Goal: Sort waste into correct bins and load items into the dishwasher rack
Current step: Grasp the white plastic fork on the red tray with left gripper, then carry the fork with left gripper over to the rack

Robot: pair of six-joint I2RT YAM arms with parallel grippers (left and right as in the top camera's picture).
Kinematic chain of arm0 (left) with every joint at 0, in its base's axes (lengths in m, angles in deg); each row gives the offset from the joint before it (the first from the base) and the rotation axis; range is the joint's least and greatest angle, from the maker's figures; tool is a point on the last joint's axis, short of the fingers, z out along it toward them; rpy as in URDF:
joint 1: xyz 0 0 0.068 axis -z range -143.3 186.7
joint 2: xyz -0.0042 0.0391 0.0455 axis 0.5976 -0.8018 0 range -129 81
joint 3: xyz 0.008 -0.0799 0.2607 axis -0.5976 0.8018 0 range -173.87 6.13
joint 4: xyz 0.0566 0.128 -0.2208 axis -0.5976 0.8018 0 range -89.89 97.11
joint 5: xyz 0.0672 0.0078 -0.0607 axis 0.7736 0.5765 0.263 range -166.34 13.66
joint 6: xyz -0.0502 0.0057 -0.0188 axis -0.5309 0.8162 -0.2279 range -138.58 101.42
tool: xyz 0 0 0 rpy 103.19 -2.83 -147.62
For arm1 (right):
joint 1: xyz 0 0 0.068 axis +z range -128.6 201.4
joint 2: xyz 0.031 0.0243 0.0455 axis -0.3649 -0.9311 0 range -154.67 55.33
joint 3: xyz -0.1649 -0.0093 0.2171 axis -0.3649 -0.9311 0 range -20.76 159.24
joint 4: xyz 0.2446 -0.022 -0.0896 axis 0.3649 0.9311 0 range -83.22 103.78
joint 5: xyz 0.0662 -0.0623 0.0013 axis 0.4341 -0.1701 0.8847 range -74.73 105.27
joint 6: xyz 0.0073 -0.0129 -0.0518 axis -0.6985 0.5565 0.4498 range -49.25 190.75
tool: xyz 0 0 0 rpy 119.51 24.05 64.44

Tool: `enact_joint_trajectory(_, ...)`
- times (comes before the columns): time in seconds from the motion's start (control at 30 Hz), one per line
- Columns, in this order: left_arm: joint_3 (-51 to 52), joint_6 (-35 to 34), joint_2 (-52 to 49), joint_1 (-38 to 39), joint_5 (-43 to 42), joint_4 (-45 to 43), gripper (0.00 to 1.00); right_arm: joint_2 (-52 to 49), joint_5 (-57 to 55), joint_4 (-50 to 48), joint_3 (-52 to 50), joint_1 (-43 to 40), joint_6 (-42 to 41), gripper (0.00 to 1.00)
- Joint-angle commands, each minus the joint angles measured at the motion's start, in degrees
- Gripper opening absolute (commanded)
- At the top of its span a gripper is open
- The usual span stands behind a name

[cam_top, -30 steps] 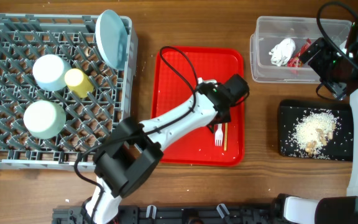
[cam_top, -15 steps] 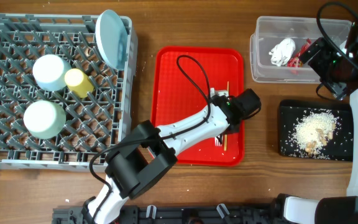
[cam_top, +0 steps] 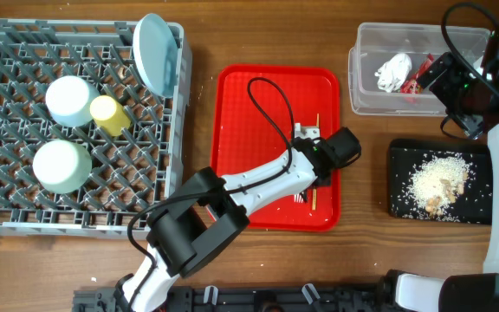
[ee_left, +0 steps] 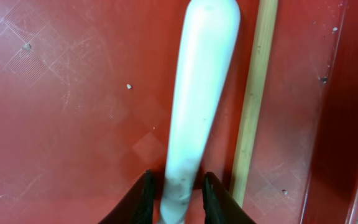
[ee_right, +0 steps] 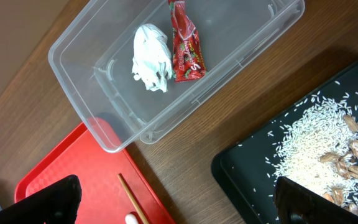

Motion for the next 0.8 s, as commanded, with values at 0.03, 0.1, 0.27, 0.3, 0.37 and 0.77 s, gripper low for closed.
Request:
enact_joint_trajectory(0.03, 1.0, 0.7, -0.9, 0.3, 2.6, 0.3, 0.12, 0.7, -1.2, 0.0, 0.4, 0.0, 1.1, 1.0)
enact_joint_trajectory(0.1, 1.6, 0.7, -0.9, 0.3, 2.6, 0.3, 0.09, 0.7, -1.2, 0.0, 0.4, 0.0, 1.1, 1.0)
enact_joint_trajectory(0.27, 2.9, 0.7, -0.9, 0.3, 2.6, -0.3, 0.09, 0.7, -1.2, 0.0, 0.4, 0.0, 1.1, 1.0)
enact_joint_trajectory(0.3, 2.9, 0.7, -0.9, 0.3, 2.6, -0.3, 0.04, 0.7, -1.2, 0.0, 0.4, 0.0, 1.1, 1.0)
enact_joint_trajectory(0.37, 2.9, 0.7, -0.7, 0.3, 2.6, -0.1, 0.04, 0.7, -1.2, 0.0, 0.4, 0.0, 1.1, 1.0)
enact_joint_trajectory(0.77, 2.9, 0.8, 17.7, -6.7, 3.7, 13.4, 0.04, 0.7, -1.2, 0.0, 0.4, 0.0, 1.1, 1.0)
